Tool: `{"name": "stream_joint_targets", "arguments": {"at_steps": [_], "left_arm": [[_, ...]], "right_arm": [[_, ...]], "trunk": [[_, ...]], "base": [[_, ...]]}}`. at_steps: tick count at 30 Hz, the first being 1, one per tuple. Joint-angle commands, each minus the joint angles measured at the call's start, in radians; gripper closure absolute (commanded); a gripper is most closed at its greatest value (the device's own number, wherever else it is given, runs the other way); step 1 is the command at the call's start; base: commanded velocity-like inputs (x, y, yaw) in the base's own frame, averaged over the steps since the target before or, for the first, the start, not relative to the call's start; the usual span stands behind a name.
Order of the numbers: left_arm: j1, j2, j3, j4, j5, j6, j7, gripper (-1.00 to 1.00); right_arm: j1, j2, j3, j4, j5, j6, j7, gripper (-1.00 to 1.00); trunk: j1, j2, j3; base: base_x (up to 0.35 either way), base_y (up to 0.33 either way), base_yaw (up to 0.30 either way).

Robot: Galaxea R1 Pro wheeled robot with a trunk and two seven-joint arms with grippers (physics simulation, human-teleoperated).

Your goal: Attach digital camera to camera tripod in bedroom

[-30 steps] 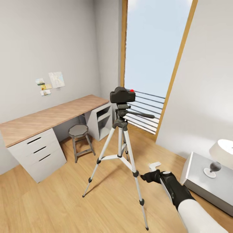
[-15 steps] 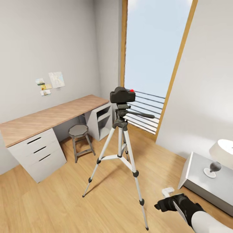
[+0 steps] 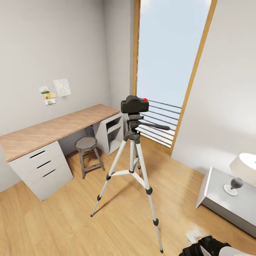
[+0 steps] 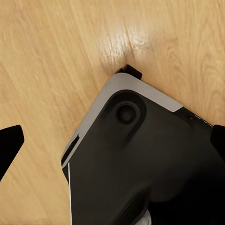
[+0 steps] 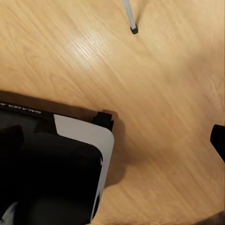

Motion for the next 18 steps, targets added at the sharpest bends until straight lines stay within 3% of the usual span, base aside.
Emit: {"name": "stream_joint_targets", "arguments": {"at_steps": [1, 8, 17, 18], "left_arm": [[-0.001, 0.000, -0.008, 0.000, 0.007, 0.000, 0.002, -1.00], [-0.001, 0.000, -0.008, 0.000, 0.007, 0.000, 0.002, -1.00], [-0.001, -0.001, -0.008, 0.000, 0.007, 0.000, 0.002, -1.00], [-0.001, -0.001, -0.008, 0.000, 0.007, 0.000, 0.002, -1.00]], "right_arm": [[0.013, -0.004, -0.002, 0.005, 0.005, 0.000, 0.004, -1.00], [0.066, -0.009, 0.000, 0.010, 0.007, -0.005, 0.002, -1.00], [0.076, -0.007, 0.001, 0.012, 0.006, -0.007, 0.002, -1.00], [0.098, -0.006, 0.001, 0.012, 0.005, -0.009, 0.002, -1.00]], "trunk": [[0.001, -0.002, -0.002], [0.001, -0.002, -0.002], [0.001, -0.002, -0.002], [0.001, -0.002, -0.002]], "base": [[0.000, 0.000, 0.000], [0.000, 0.000, 0.000], [0.000, 0.000, 0.000], [0.000, 0.000, 0.000]]}}
